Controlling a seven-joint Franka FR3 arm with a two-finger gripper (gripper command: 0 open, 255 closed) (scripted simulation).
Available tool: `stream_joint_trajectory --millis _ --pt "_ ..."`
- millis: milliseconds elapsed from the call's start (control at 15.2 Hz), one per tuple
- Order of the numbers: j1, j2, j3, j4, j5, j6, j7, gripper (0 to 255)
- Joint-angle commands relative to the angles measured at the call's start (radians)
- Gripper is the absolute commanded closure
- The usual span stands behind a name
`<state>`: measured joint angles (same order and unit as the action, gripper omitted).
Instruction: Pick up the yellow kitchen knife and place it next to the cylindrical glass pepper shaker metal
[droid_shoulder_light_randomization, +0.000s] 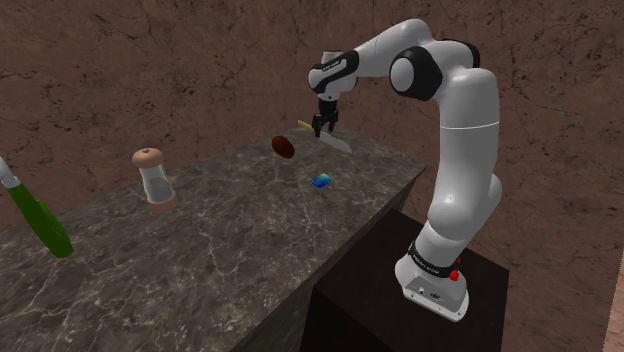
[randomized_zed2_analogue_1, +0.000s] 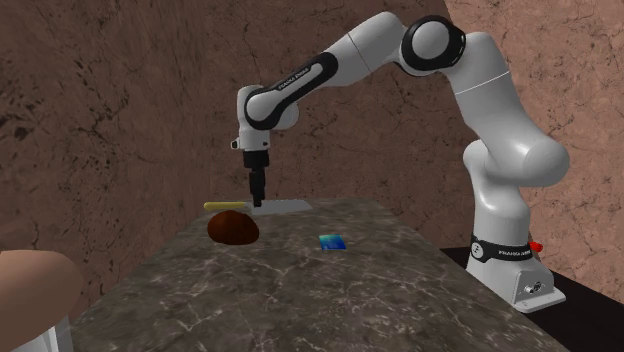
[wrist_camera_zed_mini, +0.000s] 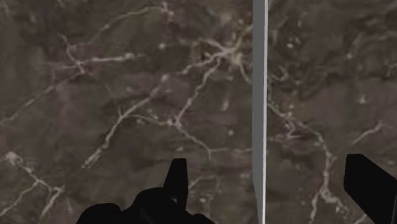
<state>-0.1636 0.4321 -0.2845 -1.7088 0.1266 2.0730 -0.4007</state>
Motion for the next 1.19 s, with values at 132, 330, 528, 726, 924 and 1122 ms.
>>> stream_joint_trajectory --millis 132,330,528,726,924,1122 --pt "-0.004 0.028 0.005 -0.016 0.010 0.044 -0.007 0" --pt "-0.004 0.032 0.005 -0.019 0.011 0.050 -0.008 0" --pt "-0.004 0.032 0.005 -0.019 0.011 0.050 -0.008 0" --pt "-0.004 0.032 0.005 -0.019 0.011 0.050 -0.008 0" --pt "-0.004 0.032 0.005 -0.019 0.011 0.050 -0.008 255" --pt "-0.004 0.031 0.005 -0.020 0.011 0.050 -0.008 255"
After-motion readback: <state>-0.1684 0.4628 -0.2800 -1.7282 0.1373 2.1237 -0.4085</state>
